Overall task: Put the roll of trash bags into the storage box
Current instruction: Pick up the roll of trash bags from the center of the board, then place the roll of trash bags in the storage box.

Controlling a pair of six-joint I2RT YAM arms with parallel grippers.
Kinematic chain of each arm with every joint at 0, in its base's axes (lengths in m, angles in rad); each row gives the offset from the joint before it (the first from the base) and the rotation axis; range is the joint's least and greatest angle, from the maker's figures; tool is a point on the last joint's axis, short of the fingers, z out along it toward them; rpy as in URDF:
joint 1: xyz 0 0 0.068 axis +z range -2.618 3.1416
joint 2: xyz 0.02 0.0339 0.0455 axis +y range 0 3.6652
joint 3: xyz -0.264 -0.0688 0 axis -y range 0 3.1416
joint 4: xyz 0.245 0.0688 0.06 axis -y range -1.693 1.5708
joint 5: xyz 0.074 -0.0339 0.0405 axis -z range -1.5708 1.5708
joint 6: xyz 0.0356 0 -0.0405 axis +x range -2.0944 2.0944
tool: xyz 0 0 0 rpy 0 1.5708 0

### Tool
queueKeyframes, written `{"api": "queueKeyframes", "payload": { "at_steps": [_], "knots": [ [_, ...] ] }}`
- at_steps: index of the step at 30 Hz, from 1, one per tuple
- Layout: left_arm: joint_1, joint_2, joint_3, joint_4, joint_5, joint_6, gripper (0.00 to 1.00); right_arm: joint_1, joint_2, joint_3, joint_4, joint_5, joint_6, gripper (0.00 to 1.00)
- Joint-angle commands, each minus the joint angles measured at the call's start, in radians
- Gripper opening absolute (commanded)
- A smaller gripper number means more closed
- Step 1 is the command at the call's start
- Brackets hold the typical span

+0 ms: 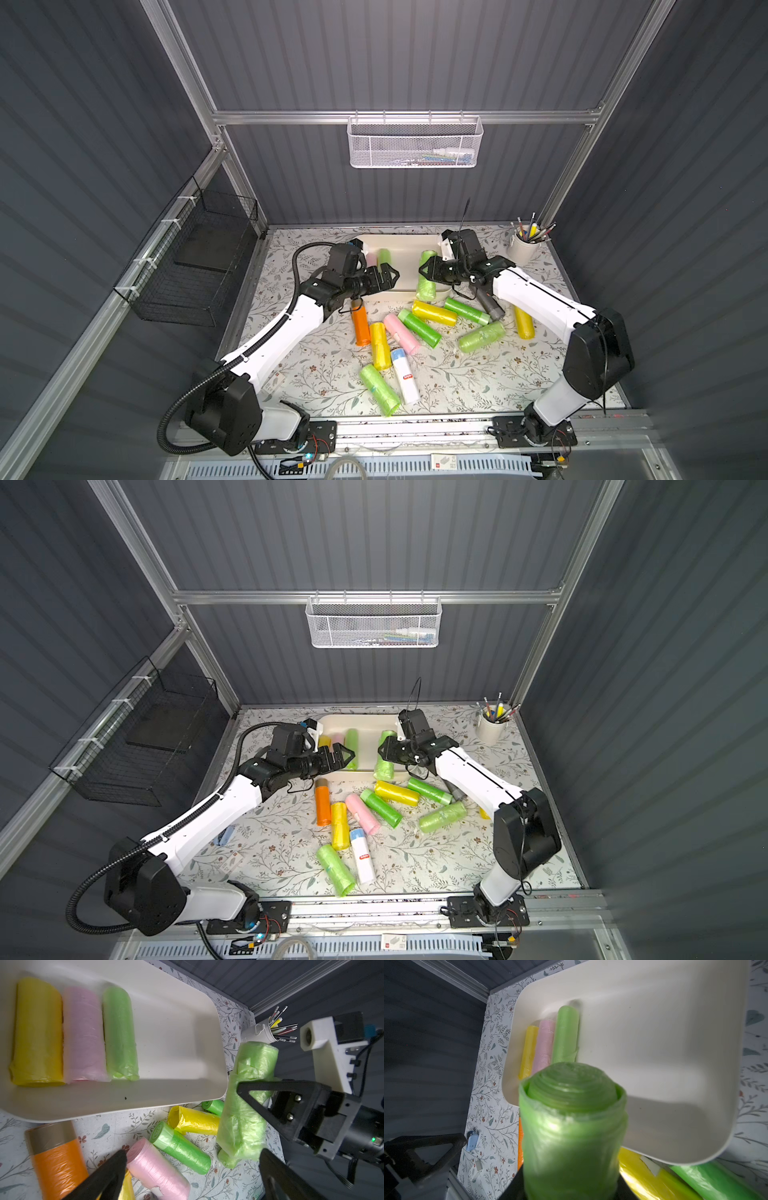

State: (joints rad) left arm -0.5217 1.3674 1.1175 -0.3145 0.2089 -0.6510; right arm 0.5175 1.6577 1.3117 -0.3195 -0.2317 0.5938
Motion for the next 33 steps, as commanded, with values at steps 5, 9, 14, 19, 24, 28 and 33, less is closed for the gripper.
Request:
{"api": "queueKeyframes", "payload": {
  "at_steps": [5,9,14,19,24,28,33],
  "knots": [
    [0.009,-0.025,0.008,-0.037,-0.05,0.042,1.0,-0.012,0.114,0.129,0.026,-0.045,-0.018,0.37],
    [0.011,-0.042,-0.017,-0.036,-0.06,0.042,1.0,-0.016,0.178,0.198,0.013,-0.058,-0.017,0.36],
    [0.011,-0.067,-0.04,-0.031,-0.069,0.033,1.0,-0.022,0.231,0.249,0.021,-0.064,-0.002,0.37],
    [0.011,-0.097,-0.067,-0.024,-0.071,0.022,1.0,-0.028,0.285,0.311,0.019,-0.078,-0.004,0.36],
    [0.011,-0.136,-0.093,-0.031,-0.09,0.018,1.0,-0.031,0.319,0.356,0.014,-0.069,-0.014,0.36],
    [0.011,-0.153,-0.098,-0.038,-0.092,0.018,1.0,-0.031,0.343,0.364,0.04,-0.084,-0.003,0.36],
    [0.011,-0.167,-0.104,-0.034,-0.083,0.004,1.0,-0.033,0.385,0.375,0.066,-0.094,0.011,0.37]
  ]
}}
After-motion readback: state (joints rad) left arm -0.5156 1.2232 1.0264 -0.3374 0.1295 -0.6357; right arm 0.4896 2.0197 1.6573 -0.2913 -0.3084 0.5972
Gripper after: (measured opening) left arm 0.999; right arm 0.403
